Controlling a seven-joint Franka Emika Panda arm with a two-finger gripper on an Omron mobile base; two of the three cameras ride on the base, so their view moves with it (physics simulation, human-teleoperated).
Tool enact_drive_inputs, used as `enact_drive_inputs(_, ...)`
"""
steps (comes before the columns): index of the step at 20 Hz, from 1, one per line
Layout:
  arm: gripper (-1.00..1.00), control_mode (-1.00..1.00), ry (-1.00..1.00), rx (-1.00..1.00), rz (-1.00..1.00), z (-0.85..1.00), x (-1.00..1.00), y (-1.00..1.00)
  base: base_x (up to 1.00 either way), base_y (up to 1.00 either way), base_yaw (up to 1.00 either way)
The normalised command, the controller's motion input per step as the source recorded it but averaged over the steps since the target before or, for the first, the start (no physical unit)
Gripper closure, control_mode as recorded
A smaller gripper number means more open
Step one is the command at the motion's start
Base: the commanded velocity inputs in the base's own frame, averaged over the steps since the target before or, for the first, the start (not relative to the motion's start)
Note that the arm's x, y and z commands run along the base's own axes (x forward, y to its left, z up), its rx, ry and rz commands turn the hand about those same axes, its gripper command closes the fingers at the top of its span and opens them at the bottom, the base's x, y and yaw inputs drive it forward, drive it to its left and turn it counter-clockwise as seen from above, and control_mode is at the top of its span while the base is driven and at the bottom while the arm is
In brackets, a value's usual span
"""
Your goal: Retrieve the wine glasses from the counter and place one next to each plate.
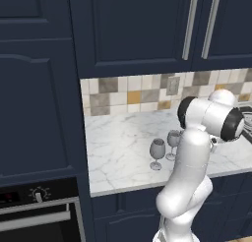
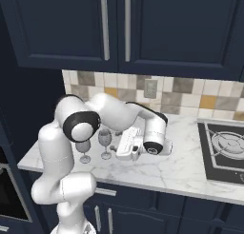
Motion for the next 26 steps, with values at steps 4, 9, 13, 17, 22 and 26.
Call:
enact_drive_inputs(4, -1.0, -1.0, 0.1, 0.04, 0.0, -0.24, 0.0, 0.0, 0.0, 0.0, 0.0)
enact_drive_inputs(9, -1.0, -1.0, 0.21, 0.0, 0.0, -0.3, 0.04, 0.0, 0.0, 0.0, 0.0)
enact_drive_inputs(13, -1.0, -1.0, 0.2, 0.0, 0.0, -0.21, 0.06, 0.03, 0.0, 0.0, 0.0)
enact_drive_inputs(17, -1.0, -1.0, 0.01, -0.07, -0.02, -0.02, 0.0, 0.24, 0.0, 0.0, 0.0)
enact_drive_inputs(22, -1.0, -1.0, 0.01, -0.11, -0.06, -0.03, 0.05, 0.38, 0.0, 0.0, 0.0)
enact_drive_inputs(26, -1.0, -1.0, 0.06, -0.07, -0.11, -0.06, 0.23, 0.27, 0.0, 0.0, 0.0)
